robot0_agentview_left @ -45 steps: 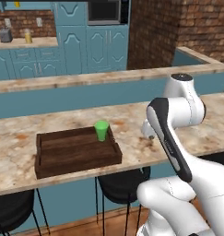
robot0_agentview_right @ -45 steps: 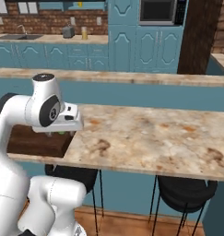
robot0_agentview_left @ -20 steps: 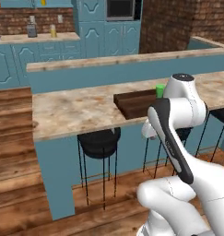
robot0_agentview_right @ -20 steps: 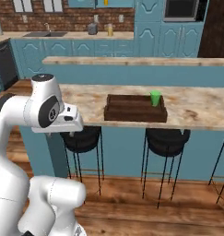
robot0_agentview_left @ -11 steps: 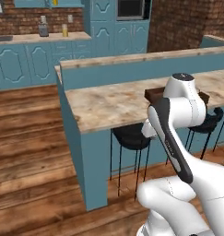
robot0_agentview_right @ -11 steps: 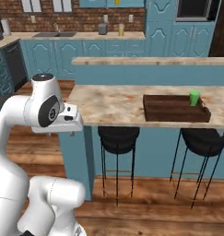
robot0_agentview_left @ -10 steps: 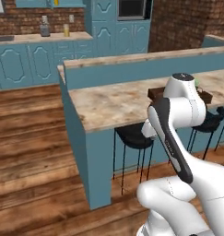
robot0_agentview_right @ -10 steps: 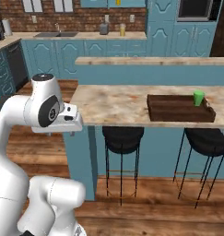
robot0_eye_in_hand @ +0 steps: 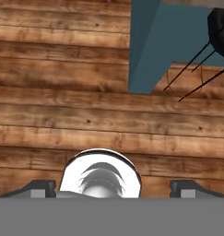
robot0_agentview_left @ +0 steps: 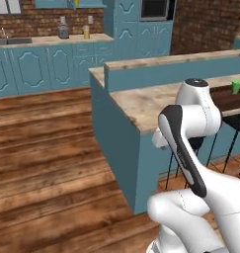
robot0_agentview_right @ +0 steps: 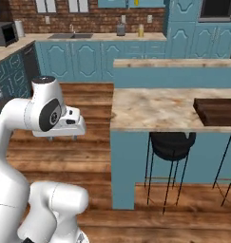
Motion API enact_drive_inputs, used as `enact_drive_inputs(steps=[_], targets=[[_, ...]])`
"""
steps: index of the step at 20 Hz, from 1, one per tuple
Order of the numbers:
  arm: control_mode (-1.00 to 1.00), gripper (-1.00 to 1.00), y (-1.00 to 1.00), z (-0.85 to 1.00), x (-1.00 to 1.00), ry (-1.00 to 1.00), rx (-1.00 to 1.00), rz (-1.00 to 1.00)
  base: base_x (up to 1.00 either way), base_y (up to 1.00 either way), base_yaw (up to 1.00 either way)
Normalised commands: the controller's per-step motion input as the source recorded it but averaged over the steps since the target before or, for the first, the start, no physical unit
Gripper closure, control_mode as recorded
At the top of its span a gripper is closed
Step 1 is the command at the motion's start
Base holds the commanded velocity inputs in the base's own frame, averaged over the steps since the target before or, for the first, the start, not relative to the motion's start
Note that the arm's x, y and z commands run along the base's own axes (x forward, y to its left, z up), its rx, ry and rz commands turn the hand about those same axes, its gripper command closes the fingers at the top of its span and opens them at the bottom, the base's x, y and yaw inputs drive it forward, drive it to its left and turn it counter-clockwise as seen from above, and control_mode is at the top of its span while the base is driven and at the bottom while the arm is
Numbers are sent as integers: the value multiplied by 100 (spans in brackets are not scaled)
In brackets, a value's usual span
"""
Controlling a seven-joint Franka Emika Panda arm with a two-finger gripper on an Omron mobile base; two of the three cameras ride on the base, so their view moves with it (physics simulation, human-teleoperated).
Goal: There is a tray on the dining counter. Grab the cup, mug, and pitcher and place them on the tray. The pitcher may be placed next to the tray if it cannot fit the tray.
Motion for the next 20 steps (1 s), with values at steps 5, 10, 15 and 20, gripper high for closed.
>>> enact_drive_inputs(steps=[5, 10, 15, 20], targets=[[100, -100, 0, 0, 0, 0, 0, 0, 83, 100, 0], [100, -100, 0, 0, 0, 0, 0, 0, 100, 99, 0], [100, -100, 0, 0, 0, 0, 0, 0, 100, 93, 0], [100, -100, 0, 0, 0, 0, 0, 0, 100, 64, -1]])
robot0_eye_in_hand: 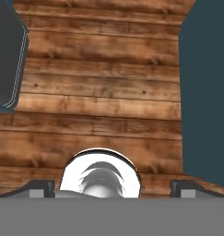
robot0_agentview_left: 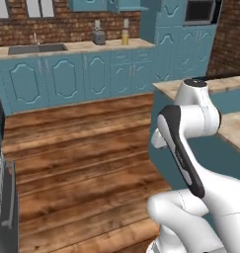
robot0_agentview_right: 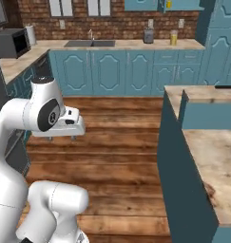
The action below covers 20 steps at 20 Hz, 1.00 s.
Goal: There is a tray on the dining counter. Grab the cup, mug, and pitcher and place them on the tray. The pitcher may be placed next to the tray if it cannot fit the tray.
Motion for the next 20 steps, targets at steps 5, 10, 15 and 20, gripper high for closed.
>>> enact_drive_inputs(steps=[5, 10, 15, 20], targets=[[100, -100, 0, 0, 0, 0, 0, 0, 100, 11, 0], [100, -100, 0, 0, 0, 0, 0, 0, 100, 0, 0], [100, -100, 0, 0, 0, 0, 0, 0, 100, 0, 0], [100, -100, 0, 0, 0, 0, 0, 0, 100, 0, 0]])
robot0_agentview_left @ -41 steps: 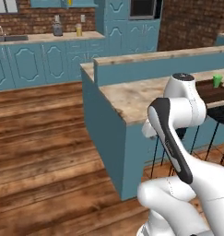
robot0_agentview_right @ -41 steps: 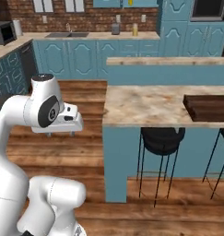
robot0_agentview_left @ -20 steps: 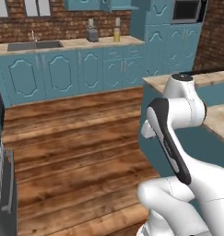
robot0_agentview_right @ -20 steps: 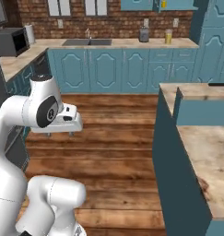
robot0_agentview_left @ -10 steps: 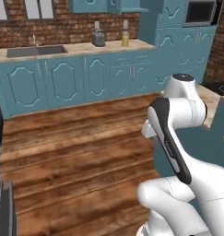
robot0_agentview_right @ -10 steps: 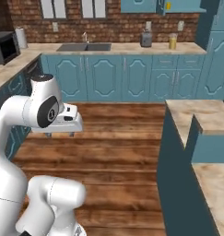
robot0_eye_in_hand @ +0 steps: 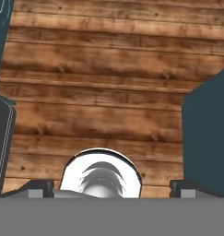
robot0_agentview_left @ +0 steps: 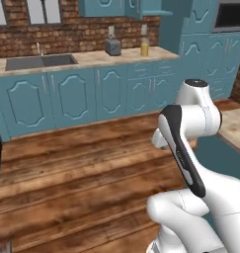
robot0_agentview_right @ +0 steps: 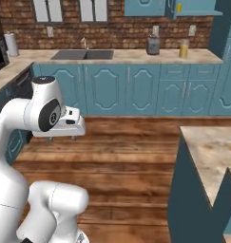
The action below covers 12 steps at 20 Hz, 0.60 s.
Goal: There is a tray on the dining counter. Grab the cup, mug, and pitcher and place them on the tray. The pitcher may be placed next to the tray if it cannot fit the tray.
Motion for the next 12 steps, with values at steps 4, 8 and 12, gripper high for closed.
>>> enact_drive_inputs(steps=[4, 8, 12], targets=[[100, -100, 0, 0, 0, 0, 0, 0, 100, 0, 0], [100, -100, 0, 0, 0, 0, 0, 0, 100, 0, 0], [100, -100, 0, 0, 0, 0, 0, 0, 100, 0, 0]])
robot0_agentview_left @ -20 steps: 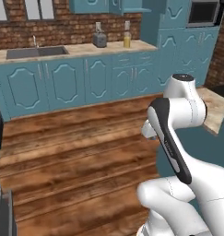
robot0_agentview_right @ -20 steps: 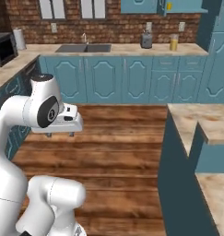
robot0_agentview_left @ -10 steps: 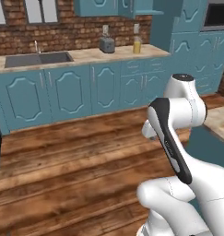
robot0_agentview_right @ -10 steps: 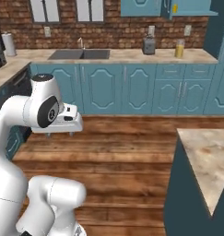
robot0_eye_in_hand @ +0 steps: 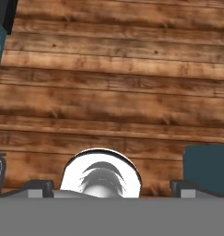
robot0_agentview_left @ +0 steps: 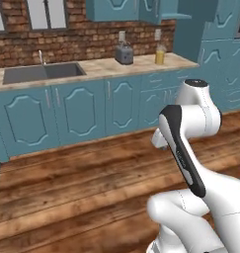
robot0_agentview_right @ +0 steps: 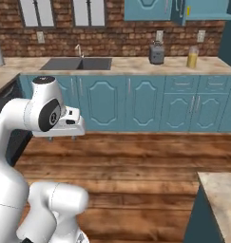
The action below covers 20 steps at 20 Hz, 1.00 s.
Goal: There is a tray on the dining counter. Grab the cup, mug, and pitcher and place them on the tray. The pitcher may be placed next to the tray if it cannot fit the tray.
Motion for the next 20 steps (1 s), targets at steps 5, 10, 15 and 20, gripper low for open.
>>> enact_drive_inputs(steps=[5, 10, 15, 20], targets=[[100, -100, 0, 0, 0, 0, 0, 0, 100, 0, 0], [100, -100, 0, 0, 0, 0, 0, 0, 100, 0, 0], [100, -100, 0, 0, 0, 0, 0, 0, 100, 0, 0], [100, -100, 0, 0, 0, 0, 0, 0, 100, 0, 0]])
